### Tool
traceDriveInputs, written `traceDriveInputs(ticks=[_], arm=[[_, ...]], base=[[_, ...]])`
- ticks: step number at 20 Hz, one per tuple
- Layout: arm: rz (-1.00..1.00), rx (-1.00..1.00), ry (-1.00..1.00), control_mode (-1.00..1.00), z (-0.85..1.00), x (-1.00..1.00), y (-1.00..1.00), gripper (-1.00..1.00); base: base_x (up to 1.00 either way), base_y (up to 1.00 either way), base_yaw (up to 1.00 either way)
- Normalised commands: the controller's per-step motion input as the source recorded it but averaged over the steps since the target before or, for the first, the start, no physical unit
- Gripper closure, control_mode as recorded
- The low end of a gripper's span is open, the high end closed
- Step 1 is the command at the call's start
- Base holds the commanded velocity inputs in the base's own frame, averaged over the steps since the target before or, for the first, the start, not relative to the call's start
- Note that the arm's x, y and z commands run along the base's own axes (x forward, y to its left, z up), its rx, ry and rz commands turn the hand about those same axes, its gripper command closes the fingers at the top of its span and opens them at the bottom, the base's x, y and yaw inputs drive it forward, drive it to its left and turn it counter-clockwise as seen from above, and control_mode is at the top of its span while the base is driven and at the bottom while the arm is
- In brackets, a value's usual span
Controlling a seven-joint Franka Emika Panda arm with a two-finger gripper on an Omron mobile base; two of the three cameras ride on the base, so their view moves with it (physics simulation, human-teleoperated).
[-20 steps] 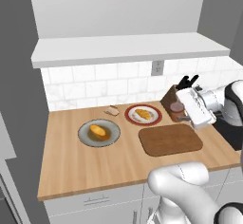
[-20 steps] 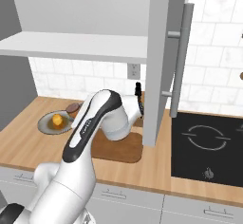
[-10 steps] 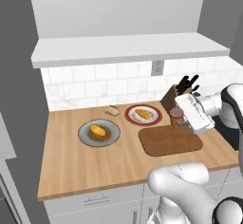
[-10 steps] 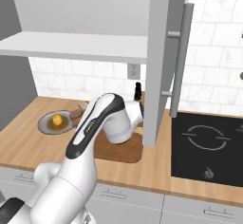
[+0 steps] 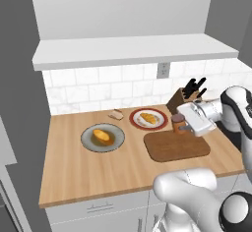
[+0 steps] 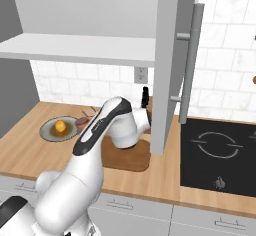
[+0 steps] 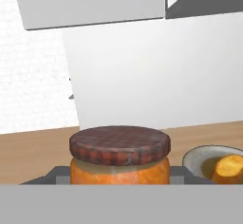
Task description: From the different types of pastries on the counter, select a croissant and place it on the cutting board. Then retrieve a jar of jam from the cabinet and place it alongside the croissant on the cutting board.
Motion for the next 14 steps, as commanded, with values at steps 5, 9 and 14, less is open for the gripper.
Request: traceDriveInputs(ticks=[5, 9, 14], arm=[[0.0, 0.0, 0.1, -1.0, -0.27, 0.19, -0.07, 1.0], [0.01, 0.0, 0.0, -1.0, -0.41, 0.09, -0.13, 1.0], [0.0, 0.0, -0.11, -1.0, -0.45, 0.22, -0.04, 1.0]], base=[[0.0, 0.0, 0.0], [0.0, 0.0, 0.0], [0.0, 0.0, 0.0]])
